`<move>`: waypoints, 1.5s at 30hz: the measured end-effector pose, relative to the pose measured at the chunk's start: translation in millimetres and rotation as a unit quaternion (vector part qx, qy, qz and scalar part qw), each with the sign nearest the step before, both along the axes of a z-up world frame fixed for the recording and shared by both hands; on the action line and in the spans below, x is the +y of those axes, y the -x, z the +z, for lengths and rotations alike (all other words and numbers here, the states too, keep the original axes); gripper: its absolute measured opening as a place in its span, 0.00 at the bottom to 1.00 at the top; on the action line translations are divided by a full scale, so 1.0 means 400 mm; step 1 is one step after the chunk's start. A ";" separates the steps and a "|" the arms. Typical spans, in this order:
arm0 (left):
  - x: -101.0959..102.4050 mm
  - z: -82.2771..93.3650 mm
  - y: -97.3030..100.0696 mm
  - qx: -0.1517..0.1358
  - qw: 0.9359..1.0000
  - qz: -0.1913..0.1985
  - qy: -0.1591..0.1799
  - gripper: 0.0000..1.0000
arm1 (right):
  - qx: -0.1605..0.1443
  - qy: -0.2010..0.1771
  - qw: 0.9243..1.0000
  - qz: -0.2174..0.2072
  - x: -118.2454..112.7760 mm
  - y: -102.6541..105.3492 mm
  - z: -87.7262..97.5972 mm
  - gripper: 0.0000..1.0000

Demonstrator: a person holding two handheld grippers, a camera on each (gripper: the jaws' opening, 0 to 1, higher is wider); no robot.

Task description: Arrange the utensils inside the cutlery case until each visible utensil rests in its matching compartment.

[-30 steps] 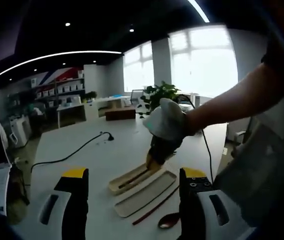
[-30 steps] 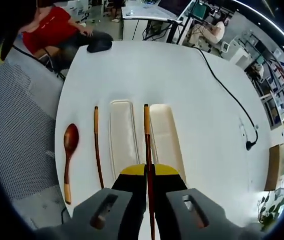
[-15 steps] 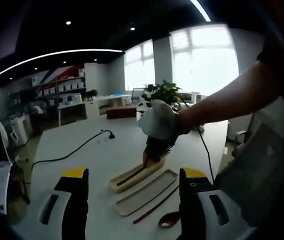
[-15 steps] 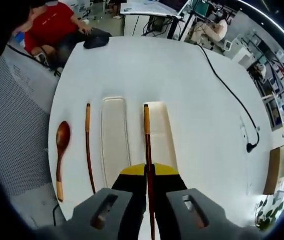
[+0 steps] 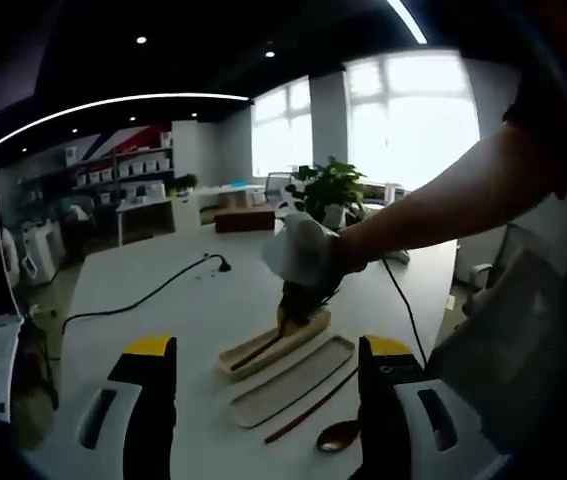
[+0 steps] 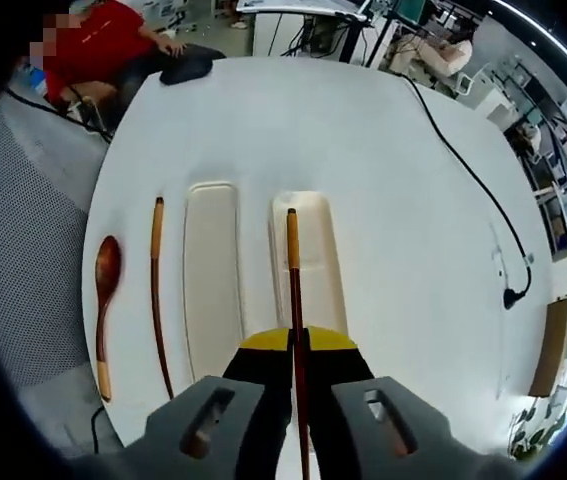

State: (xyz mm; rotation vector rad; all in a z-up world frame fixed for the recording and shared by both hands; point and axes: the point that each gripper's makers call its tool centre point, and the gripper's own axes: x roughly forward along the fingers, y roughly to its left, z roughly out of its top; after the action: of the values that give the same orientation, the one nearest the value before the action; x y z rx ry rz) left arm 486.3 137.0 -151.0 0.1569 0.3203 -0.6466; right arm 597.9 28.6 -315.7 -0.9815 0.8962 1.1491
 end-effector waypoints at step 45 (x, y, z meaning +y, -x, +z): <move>-0.002 -0.019 0.001 0.017 1.000 0.002 0.006 0.76 | 0.040 0.006 0.999 -0.015 -0.009 -0.051 -0.103 0.00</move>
State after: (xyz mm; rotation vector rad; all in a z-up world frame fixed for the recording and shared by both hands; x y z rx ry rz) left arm 485.8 136.2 -158.7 0.1337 0.3501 -0.6486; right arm 618.5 24.8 -357.0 -0.9346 0.9797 1.1655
